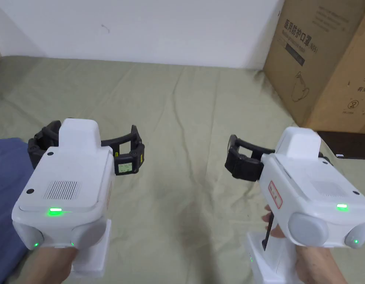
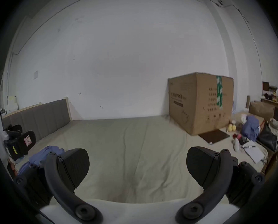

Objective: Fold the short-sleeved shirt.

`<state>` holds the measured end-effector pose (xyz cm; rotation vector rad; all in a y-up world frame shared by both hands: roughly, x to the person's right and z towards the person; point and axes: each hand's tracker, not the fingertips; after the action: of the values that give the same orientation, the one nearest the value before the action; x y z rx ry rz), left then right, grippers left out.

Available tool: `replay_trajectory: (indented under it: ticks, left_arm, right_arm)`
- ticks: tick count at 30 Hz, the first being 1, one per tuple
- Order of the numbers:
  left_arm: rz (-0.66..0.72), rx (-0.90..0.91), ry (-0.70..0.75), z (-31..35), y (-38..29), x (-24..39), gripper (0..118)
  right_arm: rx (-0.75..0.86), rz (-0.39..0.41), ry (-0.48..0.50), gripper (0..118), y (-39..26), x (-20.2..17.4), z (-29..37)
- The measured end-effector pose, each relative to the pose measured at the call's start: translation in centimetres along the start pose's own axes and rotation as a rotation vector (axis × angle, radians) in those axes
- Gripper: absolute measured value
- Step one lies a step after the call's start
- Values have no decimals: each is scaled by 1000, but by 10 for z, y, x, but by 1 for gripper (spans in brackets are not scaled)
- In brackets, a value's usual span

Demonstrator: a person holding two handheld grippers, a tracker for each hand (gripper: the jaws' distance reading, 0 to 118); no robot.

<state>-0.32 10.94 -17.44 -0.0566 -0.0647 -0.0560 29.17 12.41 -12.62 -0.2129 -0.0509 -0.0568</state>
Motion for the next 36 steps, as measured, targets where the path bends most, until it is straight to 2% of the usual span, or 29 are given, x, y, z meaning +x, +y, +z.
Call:
replay_trajectory:
  ticks: [10, 29, 31, 32, 36]
  left_arm:
    - [-30, -52, -8, 6, -18, 3, 118]
    - [-25, -48, -14, 7, -17, 5, 118]
    - [-26, -49, -13, 7, -17, 5, 118]
    - [-25, -48, -13, 8, -17, 5, 118]
    - [-28, -45, -15, 9, -16, 6, 118]
  right_arm:
    - [-4, 39, -7, 118, -13, -7, 8]
    - [16, 44, -10, 118, -10, -6, 11]
    - [16, 38, -7, 118, -9, -6, 11]
    - [19, -29, 17, 118, -8, -6, 12]
    - [14, -39, 24, 118, -8, -6, 12]
